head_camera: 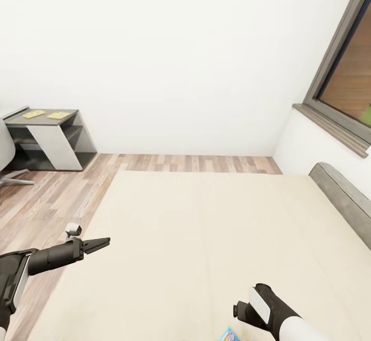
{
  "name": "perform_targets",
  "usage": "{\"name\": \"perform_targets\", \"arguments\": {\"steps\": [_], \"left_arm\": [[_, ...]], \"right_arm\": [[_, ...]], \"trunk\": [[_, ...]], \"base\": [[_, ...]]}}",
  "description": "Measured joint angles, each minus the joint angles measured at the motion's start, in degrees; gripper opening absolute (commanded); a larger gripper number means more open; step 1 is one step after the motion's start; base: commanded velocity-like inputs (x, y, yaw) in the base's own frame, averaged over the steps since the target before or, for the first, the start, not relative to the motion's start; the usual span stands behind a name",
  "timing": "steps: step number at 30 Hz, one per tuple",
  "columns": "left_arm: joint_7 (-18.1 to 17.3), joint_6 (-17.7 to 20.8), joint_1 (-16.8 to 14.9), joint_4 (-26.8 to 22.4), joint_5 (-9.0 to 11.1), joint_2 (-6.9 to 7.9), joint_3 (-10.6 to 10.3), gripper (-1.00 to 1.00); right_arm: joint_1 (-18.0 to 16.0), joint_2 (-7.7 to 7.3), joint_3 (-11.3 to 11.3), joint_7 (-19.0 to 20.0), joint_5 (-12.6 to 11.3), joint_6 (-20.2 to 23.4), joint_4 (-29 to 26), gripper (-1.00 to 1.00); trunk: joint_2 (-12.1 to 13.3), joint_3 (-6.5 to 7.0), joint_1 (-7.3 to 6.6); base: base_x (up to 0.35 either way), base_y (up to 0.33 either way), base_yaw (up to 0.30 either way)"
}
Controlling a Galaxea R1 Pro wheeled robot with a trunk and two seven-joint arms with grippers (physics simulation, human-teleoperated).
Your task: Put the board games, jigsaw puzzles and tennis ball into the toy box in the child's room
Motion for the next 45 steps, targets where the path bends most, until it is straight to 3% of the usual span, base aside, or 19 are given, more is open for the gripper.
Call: {"name": "perform_targets", "arguments": {"steps": [45], "left_arm": [[0.0,-0.1,0.0,0.0,-0.1,-0.03,-0.1,1.0]], "right_arm": [[0.0,-0.53,0.0,0.1,0.2,0.1,1.4,1.0]], "trunk": [[0.0,-4.14,0.0]], "base": [[0.0,0.0,0.0]]}}
